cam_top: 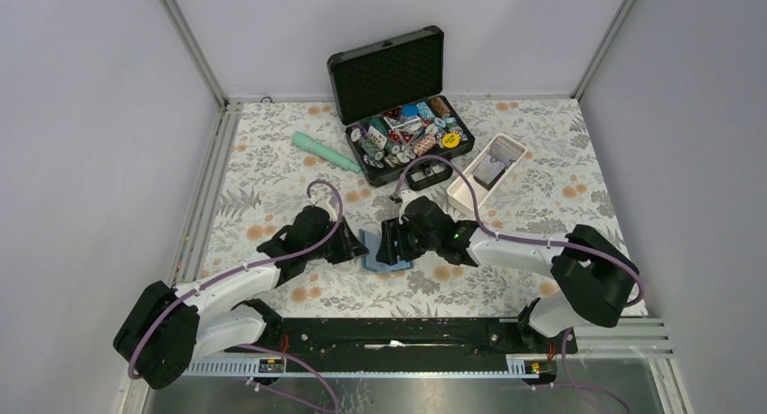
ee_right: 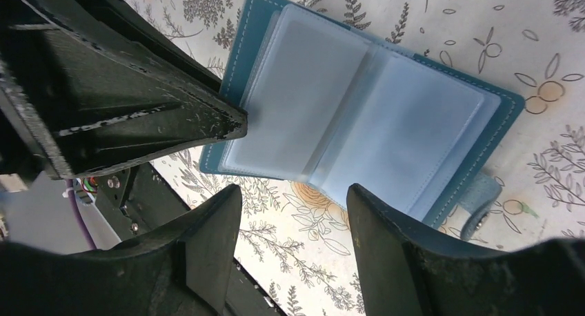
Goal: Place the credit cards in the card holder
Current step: Turn over the card slot in the card holder.
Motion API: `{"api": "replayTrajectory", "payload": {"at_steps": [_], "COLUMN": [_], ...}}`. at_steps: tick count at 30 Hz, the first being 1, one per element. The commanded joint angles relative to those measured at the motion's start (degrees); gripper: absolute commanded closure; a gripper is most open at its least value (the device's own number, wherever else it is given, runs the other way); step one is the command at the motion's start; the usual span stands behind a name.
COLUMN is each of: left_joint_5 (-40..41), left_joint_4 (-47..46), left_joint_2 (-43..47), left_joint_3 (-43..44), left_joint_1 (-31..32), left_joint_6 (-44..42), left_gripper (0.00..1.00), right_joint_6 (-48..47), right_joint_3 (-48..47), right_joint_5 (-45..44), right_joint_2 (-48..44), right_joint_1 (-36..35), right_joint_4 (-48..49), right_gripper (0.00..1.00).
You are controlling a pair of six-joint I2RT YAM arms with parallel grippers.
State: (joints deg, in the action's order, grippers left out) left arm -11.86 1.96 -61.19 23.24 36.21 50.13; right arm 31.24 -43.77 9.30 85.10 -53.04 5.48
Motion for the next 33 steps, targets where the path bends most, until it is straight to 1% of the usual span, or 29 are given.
{"api": "replayTrajectory", "payload": {"at_steps": [1, 6, 20, 30, 33], "left_joint_5": [-1.9, -1.9, -2.0, -1.8, -1.9], "left_joint_4": [-3.7, -4.1, -4.2, -4.0, -4.1], "left_joint_2": [-0.4, -0.3, 0.6, 0.8, 0.8], "left_joint_3": [1.4, 1.2, 0.9, 0.9, 0.9], "left_joint_1": [-0.3, -0.3, -0.3, -0.3, -0.3], "left_joint_6": [0.0, 0.3, 0.7, 0.7, 0.7], "left_gripper": [0.79, 0.82, 0.83, 0.85, 0.85], "right_joint_6": [0.5, 1.0, 1.6, 2.3, 2.1], "right_joint_3": [0.9, 1.3, -0.8, -1.4, -1.7], "right_joint_5": [2.9, 4.3, 5.5, 5.9, 5.5], "right_joint_2": [1.7, 2.5, 6.3, 6.5, 6.9], "right_joint_1": [-0.2, -0.2, -1.1, -1.7, -1.8], "right_joint_4": [6.4, 8.8, 10.7, 11.3, 11.0], "right_gripper": [0.35, 0.35, 0.35, 0.35, 0.37]}}
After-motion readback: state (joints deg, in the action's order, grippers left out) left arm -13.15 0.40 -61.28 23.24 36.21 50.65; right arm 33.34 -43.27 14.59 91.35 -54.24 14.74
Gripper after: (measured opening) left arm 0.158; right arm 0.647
